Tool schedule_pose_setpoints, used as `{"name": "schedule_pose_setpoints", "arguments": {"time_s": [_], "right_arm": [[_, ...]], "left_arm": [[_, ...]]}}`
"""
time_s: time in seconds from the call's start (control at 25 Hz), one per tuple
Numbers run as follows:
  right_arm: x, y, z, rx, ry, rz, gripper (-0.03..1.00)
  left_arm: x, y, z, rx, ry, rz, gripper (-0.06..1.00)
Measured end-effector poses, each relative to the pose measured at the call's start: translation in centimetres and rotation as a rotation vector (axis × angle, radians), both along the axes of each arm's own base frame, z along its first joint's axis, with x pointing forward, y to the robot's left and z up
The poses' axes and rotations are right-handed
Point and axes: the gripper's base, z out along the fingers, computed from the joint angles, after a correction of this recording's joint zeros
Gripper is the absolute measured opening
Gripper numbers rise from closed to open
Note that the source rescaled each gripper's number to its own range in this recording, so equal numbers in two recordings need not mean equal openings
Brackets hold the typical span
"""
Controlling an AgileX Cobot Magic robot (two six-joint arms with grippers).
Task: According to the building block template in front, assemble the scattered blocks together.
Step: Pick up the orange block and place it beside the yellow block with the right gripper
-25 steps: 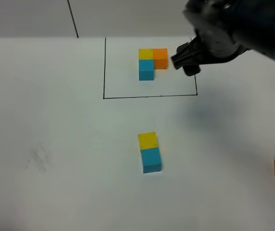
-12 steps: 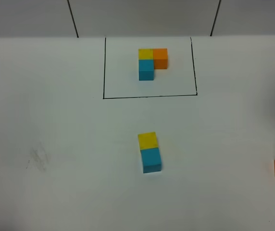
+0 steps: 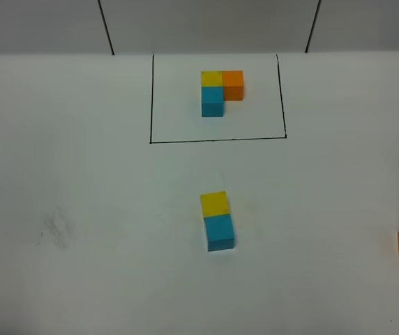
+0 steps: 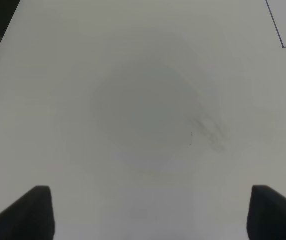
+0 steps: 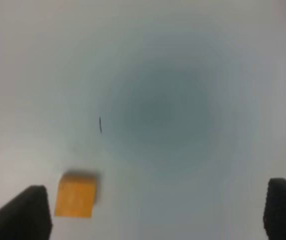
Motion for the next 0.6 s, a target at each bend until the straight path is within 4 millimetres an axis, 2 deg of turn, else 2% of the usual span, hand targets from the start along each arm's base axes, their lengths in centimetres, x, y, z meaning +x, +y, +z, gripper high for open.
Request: {"name": "schedule_pose_setpoints", "arguments": {"time_s": [0.08, 0.2, 0.4, 0.6], "right_arm": [[-0.5, -0.1, -2.6, 0.023, 0.083, -0.011, 0.79], [-0.8, 0.2, -5.9, 0.082, 0.113, -0.032, 0.79], [-1.3, 1.2, -9.8, 0.195, 0.098, -0.058, 0.79], [-2.0, 1.4, -13.1, 0.215, 0.092, -0.068, 0.79]], "left_arm": [[0.0, 0.0, 0.0, 0.0, 0.0, 0.0, 0.65], [0.0, 0.0, 0.0, 0.0, 0.0, 0.0, 0.65], [0.0, 0.0, 0.0, 0.0, 0.0, 0.0, 0.65], [0.0, 0.0, 0.0, 0.0, 0.0, 0.0, 0.65]]}}
